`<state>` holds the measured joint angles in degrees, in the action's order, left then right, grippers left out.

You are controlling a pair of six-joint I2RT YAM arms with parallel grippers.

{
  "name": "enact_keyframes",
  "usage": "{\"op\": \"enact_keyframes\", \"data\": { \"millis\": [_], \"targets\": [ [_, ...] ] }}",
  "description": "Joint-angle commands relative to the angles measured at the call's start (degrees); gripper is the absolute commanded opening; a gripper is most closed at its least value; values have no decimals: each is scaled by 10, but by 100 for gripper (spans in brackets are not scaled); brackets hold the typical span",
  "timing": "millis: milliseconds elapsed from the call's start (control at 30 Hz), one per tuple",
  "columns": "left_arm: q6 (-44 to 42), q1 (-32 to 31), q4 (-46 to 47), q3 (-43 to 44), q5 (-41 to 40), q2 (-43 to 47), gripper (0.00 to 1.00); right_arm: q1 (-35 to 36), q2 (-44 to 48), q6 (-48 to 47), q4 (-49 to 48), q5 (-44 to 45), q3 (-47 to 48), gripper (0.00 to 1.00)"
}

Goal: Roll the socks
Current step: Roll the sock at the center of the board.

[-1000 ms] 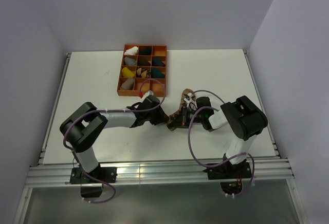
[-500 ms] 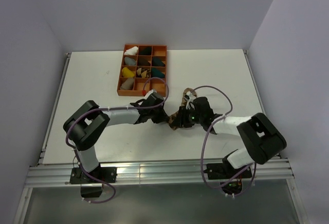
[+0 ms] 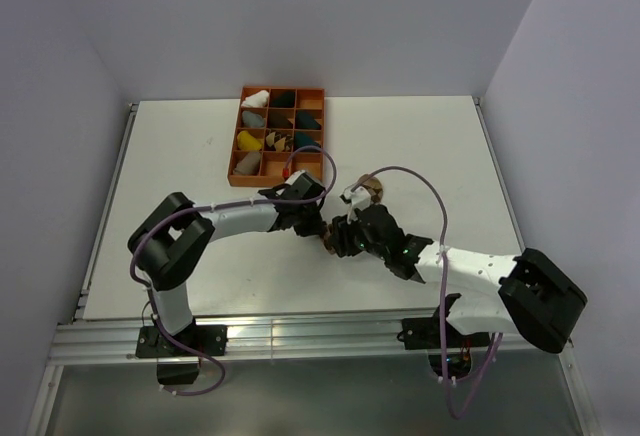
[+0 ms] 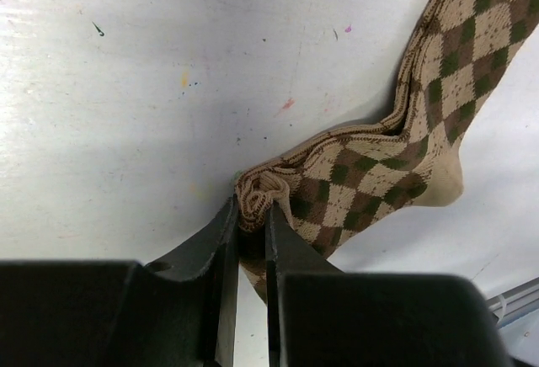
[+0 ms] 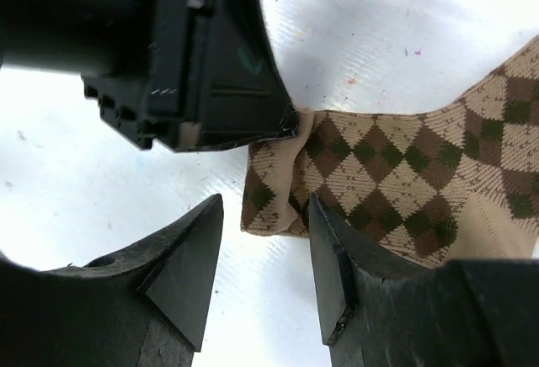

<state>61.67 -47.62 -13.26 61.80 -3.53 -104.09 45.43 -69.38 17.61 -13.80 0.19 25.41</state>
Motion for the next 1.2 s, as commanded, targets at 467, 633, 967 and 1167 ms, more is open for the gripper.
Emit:
{"op": "enact_keyframes", "data": {
  "millis": [467, 633, 967, 1167],
  "targets": [
    [-27, -2, -51, 31, -4, -27, 0, 119, -113, -64, -20, 166, 52, 53],
    [-24, -2, -50, 28, -3, -26, 0, 124, -148, -57, -11, 203, 70, 47],
    [5, 20, -1, -29, -16, 27, 20, 92, -137, -13, -32, 95, 58, 0],
    [25, 36, 55, -82, -18, 83, 54, -5, -128, 48, -76, -88, 27, 0]
  ]
}}
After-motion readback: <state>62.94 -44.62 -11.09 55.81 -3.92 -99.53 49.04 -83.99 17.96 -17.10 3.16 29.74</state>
